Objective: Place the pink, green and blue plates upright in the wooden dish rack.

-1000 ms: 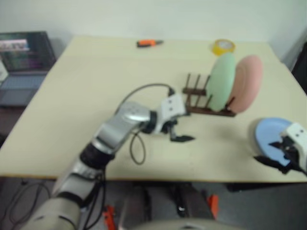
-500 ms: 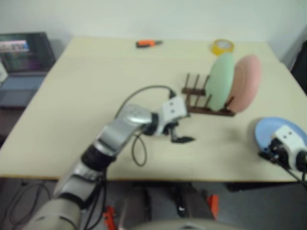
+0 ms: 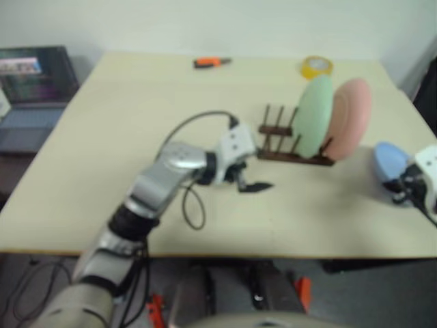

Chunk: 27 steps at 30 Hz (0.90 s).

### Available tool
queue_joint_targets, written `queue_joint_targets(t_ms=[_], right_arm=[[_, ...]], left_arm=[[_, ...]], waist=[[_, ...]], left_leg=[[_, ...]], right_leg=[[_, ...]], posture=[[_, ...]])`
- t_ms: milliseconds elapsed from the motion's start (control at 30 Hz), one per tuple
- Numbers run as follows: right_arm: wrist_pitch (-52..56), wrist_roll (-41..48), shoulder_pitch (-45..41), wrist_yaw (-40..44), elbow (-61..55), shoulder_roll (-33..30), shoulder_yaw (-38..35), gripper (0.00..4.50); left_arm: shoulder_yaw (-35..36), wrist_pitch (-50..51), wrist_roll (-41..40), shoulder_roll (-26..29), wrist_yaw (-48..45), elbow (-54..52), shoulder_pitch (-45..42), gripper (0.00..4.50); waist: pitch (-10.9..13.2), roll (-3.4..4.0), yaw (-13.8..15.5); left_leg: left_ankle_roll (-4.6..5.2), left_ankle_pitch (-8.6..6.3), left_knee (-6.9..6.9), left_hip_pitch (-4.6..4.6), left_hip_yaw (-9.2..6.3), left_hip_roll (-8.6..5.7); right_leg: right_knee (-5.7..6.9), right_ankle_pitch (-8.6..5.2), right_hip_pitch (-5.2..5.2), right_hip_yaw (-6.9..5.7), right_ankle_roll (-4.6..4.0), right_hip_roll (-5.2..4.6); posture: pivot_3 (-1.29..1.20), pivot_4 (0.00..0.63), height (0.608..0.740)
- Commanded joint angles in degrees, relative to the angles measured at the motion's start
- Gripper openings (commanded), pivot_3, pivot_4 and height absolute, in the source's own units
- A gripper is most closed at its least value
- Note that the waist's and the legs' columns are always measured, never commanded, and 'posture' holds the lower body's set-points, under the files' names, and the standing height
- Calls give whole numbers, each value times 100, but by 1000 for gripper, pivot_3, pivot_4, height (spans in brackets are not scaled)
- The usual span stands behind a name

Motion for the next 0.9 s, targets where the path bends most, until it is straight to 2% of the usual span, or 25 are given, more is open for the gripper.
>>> queue_joint_targets(t_ms=[33, 167, 333, 467, 600, 733, 900], right_arm=[[142, 155, -169, -93, -199, -17, -504, 25], [247, 178, -165, -138, -302, -39, -701, 25], [257, 178, -120, -152, -518, -139, -993, 25], [384, 229, -463, -264, -634, -328, -1472, 25], [506, 716, -1375, -266, -839, -470, -1741, 25], [666, 1401, -2451, -436, -1098, -291, -1624, 25], [591, 2665, -4331, -1071, -1362, 788, -1107, 25]], left_arm=[[216, -207, -110, -115, -25, -38, -167, 4500], [337, -157, -193, -379, 78, 50, -330, 4500], [120, 33, -202, -663, 52, -18, -561, 4500], [319, 59, -198, -753, 193, 193, -816, 4500], [479, -87, -225, -688, 129, 290, -939, 4500], [592, -231, -161, -557, 114, 465, -931, 4500], [867, -298, -40, -70, 187, 638, -690, 4500]], waist=[[0, 0, 7], [0, 0, 14], [-1, 2, 9], [-1, 15, -6], [-2, 26, -32], [0, 27, -29], [3, 31, -93]], left_leg=[[3, -2, 0, -2, 0, 0], [8, -5, 4, -5, 4, -1], [9, -5, 11, -4, 4, -3], [9, -5, 10, -4, 5, -4], [9, -5, 8, 3, 6, -2], [9, -5, 4, 4, 2, 1], [9, -6, 2, 2, 8, 3]], right_leg=[[-1, -1, 0, 0, 0, 0], [-4, 0, 0, 1, 3, -1], [-1, 4, 1, 4, 9, -1], [1, 5, 0, 7, 10, 0], [2, 5, -1, 12, 10, 6], [2, 5, 0, 9, 8, 11], [2, 8, -5, 20, 9, 11]], posture=[[0, 150, 740], [0, 150, 740], [0, 150, 740], [0, 150, 740], [0, 150, 740], [0, 150, 740], [0, 150, 740]])
